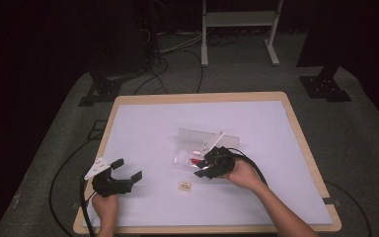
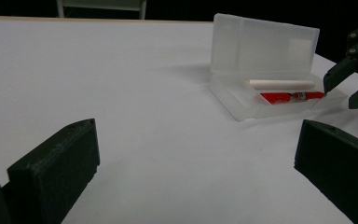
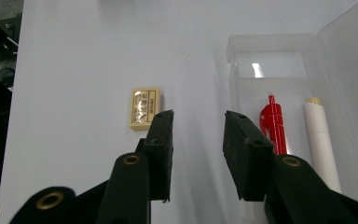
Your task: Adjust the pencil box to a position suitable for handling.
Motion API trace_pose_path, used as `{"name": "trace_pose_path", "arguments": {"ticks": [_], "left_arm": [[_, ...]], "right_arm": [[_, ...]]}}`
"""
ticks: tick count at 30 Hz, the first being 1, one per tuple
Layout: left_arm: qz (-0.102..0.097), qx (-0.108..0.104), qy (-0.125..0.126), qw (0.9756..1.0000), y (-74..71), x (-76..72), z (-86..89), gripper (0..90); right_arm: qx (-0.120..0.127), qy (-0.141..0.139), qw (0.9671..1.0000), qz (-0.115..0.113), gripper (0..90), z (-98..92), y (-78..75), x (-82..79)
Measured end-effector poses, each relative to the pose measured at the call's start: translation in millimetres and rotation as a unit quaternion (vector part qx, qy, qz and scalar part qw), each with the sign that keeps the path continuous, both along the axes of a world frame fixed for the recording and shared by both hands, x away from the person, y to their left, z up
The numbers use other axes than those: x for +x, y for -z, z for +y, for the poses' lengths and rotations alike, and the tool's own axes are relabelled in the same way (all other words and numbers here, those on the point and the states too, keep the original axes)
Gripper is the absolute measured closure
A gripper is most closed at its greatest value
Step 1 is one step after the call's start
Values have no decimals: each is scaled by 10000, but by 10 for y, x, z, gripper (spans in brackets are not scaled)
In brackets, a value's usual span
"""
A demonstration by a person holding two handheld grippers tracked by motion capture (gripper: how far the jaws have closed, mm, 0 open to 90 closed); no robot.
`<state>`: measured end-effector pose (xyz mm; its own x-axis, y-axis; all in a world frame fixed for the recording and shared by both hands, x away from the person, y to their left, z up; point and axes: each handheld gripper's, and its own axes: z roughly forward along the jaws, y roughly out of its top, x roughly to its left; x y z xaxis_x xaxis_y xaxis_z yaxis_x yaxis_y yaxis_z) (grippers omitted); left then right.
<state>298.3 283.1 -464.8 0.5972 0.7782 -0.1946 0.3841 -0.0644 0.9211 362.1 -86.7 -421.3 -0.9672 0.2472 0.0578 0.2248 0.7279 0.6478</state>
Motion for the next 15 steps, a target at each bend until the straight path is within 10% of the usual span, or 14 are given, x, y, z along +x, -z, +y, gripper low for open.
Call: {"name": "trace_pose_path", "arguments": {"ticks": [15], "left_arm": [[6,1,3,10000,-2,-1,2,0]], "right_arm": [[17,-135,9999,26,606,103,17,-65]]}}
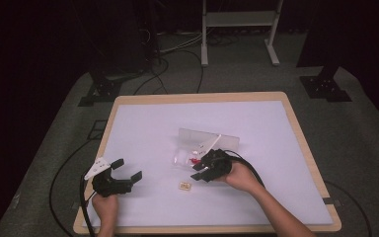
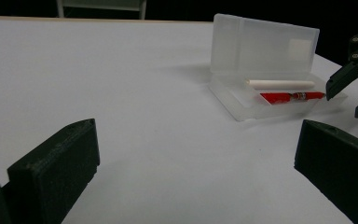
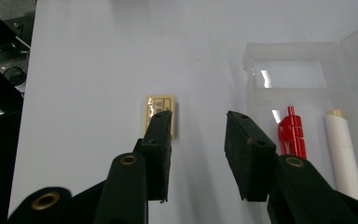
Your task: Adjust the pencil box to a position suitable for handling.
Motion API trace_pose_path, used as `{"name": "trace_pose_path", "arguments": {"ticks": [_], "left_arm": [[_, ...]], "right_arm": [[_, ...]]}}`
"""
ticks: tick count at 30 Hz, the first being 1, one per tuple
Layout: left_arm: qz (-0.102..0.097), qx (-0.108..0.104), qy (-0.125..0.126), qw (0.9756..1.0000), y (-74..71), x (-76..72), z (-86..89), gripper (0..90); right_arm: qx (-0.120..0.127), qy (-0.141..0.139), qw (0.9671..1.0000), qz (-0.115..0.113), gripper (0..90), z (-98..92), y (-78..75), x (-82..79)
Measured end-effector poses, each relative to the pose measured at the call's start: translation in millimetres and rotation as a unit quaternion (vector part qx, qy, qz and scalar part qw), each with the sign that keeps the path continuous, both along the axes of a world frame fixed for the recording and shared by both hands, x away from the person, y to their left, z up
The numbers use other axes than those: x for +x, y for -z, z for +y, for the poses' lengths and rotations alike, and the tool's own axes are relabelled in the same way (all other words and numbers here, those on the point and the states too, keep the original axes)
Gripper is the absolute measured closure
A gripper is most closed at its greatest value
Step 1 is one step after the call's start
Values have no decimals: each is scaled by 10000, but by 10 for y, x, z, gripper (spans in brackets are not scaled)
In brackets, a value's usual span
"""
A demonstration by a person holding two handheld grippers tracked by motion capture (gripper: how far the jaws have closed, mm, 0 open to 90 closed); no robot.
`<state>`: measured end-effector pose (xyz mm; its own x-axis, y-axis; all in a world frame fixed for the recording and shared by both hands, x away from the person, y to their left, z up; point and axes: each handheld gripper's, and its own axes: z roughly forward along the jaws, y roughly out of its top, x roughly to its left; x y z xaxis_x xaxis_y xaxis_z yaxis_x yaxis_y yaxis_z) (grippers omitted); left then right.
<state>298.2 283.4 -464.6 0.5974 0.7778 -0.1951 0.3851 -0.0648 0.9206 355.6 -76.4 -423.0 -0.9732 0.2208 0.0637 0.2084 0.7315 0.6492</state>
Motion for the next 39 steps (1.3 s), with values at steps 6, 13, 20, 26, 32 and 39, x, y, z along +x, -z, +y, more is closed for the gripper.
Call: {"name": "trace_pose_path", "arguments": {"ticks": [6,13,20,26,32,39], "left_arm": [[3,-12,-9,10000,0,1,1,0],[0,-33,-10,10000,0,0,3,0],[0,-40,-12,10000,0,2,4,0],[-1,-37,-11,10000,0,0,4,0],[-1,-39,-12,10000,0,0,2,0],[-1,-35,-13,10000,1,1,2,0]], "right_arm": [[-11,-106,9999,35,603,73,23,-27],[-27,-220,9997,102,603,170,79,-51],[-40,-309,9994,161,603,261,136,-68],[-114,-384,9990,205,602,331,183,-87],[-186,-400,9989,177,601,361,224,-78],[-268,-387,9988,165,601,387,265,-72]]}}
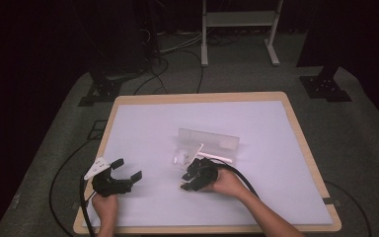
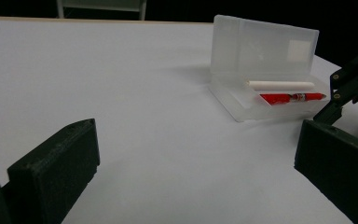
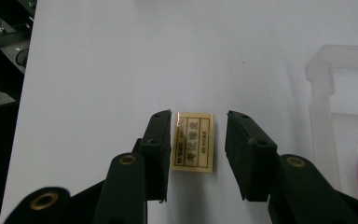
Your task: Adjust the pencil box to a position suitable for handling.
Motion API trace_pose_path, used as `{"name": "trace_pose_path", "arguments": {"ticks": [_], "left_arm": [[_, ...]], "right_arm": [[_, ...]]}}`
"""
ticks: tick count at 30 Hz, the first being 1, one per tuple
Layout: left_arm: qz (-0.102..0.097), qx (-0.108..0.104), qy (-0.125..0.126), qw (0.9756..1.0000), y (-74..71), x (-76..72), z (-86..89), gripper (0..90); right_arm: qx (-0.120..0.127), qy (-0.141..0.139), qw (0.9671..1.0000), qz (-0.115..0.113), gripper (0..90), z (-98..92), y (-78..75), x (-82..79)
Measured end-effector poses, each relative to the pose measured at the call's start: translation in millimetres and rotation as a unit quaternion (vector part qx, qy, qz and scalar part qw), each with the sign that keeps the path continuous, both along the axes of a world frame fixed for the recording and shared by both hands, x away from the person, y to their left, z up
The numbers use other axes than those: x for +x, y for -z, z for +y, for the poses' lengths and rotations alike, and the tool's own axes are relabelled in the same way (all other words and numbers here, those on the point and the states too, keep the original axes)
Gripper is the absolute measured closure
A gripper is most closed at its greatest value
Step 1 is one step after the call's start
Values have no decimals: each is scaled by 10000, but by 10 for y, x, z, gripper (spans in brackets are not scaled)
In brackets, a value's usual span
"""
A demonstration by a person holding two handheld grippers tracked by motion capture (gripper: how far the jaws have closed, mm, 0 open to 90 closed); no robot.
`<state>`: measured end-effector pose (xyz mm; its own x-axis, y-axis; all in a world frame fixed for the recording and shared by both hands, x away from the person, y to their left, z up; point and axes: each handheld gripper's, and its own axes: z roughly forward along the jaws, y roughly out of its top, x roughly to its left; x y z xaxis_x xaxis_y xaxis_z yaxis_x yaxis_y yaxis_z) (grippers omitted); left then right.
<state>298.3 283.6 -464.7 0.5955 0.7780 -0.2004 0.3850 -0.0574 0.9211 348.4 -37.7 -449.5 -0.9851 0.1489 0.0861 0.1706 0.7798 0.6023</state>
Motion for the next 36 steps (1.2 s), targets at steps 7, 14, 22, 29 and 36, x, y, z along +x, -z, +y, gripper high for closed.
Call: {"name": "trace_pose_path", "arguments": {"ticks": [7,14,22,29,36], "left_arm": [[1,-3,-2,10000,0,1,1,0],[0,-21,-6,10000,0,1,1,0],[-1,1,-1,10000,1,-1,1,0],[0,23,-8,10000,1,1,0,0],[16,21,-39,10000,3,5,0,0]], "right_arm": [[-36,-21,10000,-6,628,23,33,5],[-72,-63,10000,-22,676,27,24,-4],[-69,-59,9999,-49,682,23,3,-1],[-1,-34,10000,-91,683,-3,-60,26],[73,-8,9999,-139,684,-36,-134,55]]}}
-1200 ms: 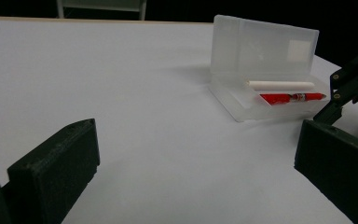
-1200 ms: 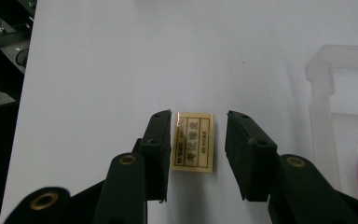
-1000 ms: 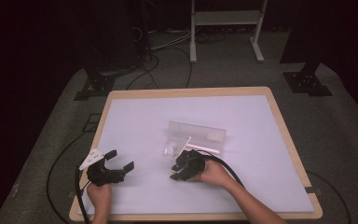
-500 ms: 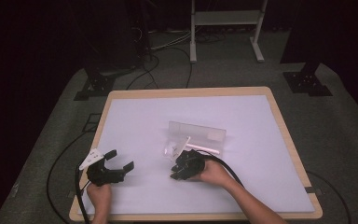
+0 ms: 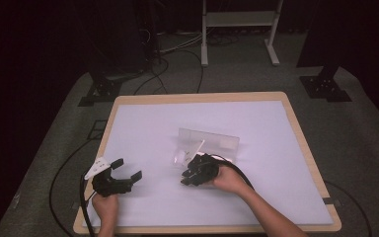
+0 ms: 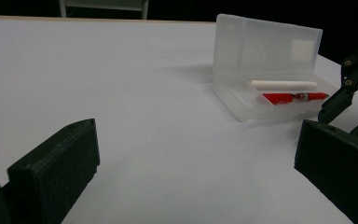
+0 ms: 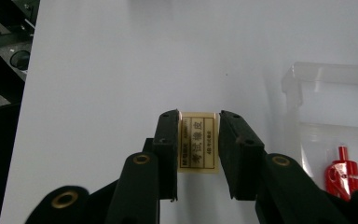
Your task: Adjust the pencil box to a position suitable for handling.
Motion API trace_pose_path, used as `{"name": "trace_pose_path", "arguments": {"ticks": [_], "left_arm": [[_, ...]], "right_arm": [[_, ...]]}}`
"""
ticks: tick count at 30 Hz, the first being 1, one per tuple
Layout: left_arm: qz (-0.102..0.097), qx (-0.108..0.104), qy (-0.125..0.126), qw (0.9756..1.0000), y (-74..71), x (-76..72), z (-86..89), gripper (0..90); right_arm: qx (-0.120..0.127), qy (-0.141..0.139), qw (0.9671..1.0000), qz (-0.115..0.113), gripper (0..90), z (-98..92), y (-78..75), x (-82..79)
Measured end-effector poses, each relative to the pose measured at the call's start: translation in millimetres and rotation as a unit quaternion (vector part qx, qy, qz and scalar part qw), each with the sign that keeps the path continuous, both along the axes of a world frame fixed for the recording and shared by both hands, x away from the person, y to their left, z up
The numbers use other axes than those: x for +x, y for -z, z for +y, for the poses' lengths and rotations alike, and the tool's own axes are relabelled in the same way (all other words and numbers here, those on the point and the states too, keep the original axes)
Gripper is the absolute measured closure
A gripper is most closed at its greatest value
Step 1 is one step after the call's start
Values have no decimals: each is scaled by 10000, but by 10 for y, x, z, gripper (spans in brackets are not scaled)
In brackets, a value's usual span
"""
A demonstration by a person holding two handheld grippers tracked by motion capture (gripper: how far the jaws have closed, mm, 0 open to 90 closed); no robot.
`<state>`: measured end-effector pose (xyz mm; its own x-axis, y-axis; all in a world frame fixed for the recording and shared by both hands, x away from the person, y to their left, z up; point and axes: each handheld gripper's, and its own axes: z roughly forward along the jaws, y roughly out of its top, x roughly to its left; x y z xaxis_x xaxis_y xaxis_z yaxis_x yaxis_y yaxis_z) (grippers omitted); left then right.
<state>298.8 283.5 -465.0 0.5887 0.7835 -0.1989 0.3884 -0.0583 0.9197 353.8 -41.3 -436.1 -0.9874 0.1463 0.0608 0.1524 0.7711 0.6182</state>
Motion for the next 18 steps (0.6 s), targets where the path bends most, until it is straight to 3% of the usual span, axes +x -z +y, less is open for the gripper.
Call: {"name": "trace_pose_path", "arguments": {"ticks": [18], "left_arm": [[-13,-32,-37,10000,2,8,-1,0]], "right_arm": [[120,91,9998,-130,683,-32,-159,70]]}}
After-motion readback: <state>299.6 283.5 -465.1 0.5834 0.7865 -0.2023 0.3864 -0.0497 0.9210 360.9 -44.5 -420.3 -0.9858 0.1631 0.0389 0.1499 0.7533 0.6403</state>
